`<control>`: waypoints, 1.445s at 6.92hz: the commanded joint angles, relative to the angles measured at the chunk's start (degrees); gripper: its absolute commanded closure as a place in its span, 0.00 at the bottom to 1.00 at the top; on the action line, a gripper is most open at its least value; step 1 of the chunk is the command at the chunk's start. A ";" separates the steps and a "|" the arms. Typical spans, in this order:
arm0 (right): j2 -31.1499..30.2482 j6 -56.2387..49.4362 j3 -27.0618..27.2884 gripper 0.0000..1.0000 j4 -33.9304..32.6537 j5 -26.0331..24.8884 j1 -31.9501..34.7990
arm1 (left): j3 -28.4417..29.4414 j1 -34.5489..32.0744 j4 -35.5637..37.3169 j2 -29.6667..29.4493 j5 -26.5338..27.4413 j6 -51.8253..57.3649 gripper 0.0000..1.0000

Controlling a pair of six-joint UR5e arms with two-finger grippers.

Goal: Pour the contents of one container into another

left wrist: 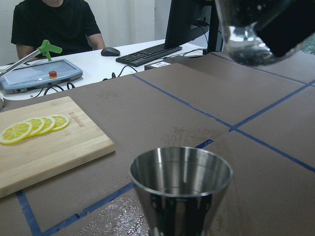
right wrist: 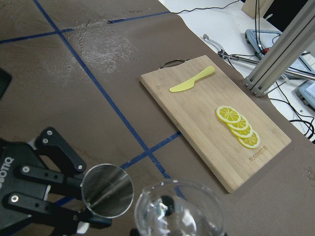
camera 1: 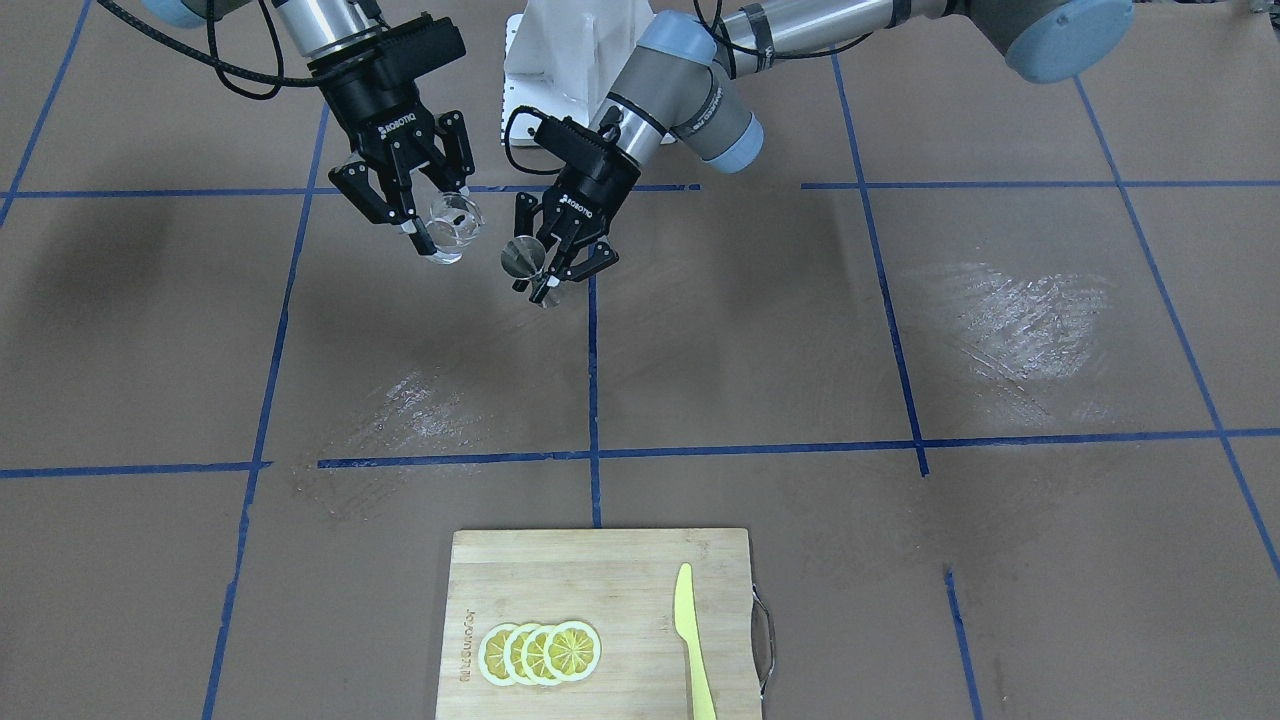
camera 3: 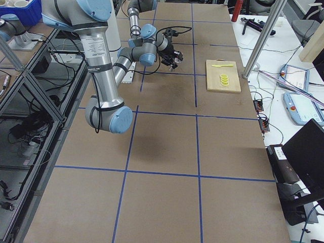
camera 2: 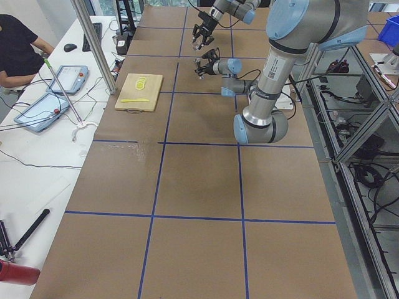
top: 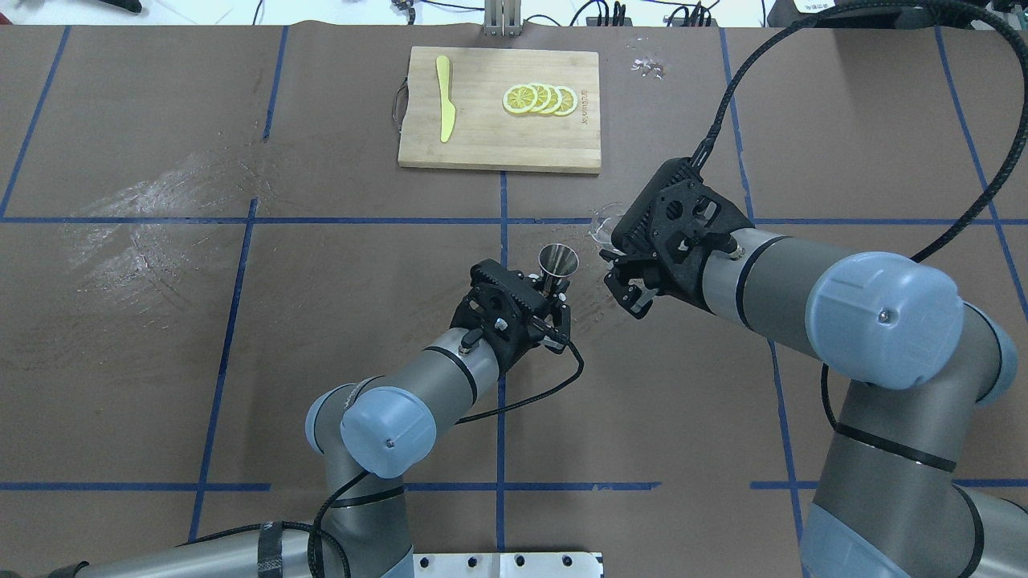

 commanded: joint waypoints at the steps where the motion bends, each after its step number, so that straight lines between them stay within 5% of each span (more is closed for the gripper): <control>1: -0.26 -5.12 -0.02 1.00 -0.39 -2.86 -1.72 | 0.01 -0.46 0.00 -0.06 -0.22 0.09 1.00; 10: 5.27 -13.12 -3.09 1.00 -5.75 -8.23 -2.07 | 0.09 -0.10 -0.18 -0.23 -0.40 0.17 1.00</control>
